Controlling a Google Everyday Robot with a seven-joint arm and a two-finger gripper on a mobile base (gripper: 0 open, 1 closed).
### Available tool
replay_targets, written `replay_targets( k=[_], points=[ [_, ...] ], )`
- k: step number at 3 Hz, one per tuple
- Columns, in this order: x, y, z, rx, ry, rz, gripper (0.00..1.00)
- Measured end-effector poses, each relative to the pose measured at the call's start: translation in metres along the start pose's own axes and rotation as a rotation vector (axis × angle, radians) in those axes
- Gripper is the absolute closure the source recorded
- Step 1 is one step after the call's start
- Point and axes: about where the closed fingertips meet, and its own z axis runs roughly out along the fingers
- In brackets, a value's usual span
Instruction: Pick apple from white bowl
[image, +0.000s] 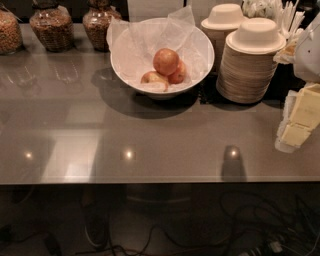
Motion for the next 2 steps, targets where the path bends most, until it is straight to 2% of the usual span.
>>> replay_targets(
  k=[2],
  points=[
    [-0.0017,-0.0044,-0.0016,0.018,-0.019,-0.001,0.00]
  ],
)
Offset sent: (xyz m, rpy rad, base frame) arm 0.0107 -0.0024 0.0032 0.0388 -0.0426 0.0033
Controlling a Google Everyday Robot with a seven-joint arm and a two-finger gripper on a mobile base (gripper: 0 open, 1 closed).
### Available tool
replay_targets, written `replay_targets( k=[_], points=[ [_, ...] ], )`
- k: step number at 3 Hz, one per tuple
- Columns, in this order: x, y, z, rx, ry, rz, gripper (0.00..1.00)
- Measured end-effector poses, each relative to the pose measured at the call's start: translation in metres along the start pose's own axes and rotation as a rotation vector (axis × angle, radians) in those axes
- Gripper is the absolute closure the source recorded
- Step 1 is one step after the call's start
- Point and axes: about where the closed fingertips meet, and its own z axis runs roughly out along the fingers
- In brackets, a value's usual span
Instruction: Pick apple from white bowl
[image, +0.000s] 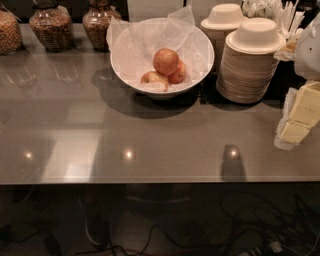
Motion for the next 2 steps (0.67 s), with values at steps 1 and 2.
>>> replay_targets(
  k=[1,2],
  points=[
    [-0.025,-0.028,-0.002,0.092,-0.078,-0.091,0.00],
    [-0.076,-0.063,-0.002,0.159,-0.148,-0.250,0.00]
  ],
)
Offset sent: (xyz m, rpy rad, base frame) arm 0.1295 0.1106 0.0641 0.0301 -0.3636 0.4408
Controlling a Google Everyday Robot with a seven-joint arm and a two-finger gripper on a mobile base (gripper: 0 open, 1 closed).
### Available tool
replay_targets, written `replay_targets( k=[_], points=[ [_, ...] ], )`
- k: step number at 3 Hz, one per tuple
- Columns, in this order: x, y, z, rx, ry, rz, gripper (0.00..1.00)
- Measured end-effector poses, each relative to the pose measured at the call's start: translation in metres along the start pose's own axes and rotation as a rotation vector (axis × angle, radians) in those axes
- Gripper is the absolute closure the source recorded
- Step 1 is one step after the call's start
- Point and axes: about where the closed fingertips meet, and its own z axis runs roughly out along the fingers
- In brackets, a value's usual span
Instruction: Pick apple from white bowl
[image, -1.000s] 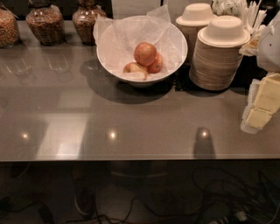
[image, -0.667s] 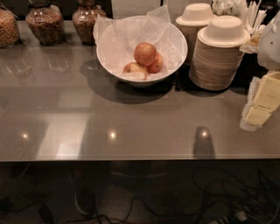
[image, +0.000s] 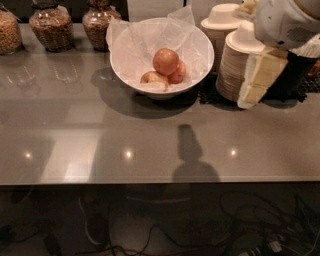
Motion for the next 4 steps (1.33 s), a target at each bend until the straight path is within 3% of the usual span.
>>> replay_targets(
  k=[1,2,4],
  points=[
    [-0.049,-0.038,0.016,0.025,-0.046,-0.165,0.00],
    [-0.099,-0.067,0.047,-0.010,-0.068,-0.365,0.00],
    [-0.112,-0.070,0.050,0.006,-0.083,-0.395,0.00]
  ],
)
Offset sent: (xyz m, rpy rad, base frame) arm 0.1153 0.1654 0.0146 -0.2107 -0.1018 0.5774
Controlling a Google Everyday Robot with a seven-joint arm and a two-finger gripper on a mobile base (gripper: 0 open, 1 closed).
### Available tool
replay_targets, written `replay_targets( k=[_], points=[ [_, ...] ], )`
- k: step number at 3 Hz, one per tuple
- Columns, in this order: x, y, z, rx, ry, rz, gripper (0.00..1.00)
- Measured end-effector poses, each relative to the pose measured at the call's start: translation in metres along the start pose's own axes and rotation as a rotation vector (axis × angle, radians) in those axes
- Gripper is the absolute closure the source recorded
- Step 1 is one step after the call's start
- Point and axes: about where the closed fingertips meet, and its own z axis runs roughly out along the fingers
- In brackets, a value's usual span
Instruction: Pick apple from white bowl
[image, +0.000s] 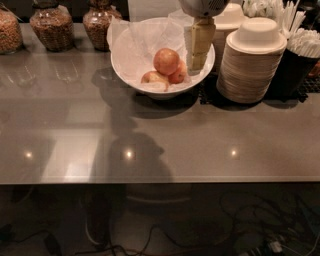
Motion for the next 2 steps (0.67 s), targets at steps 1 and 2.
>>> replay_targets(
  k=[1,2],
  points=[
    [0.012,-0.004,0.017,0.027,0.030,-0.033,0.00],
    [0.023,-0.011,0.035,0.050,0.046,-0.065,0.00]
  ],
)
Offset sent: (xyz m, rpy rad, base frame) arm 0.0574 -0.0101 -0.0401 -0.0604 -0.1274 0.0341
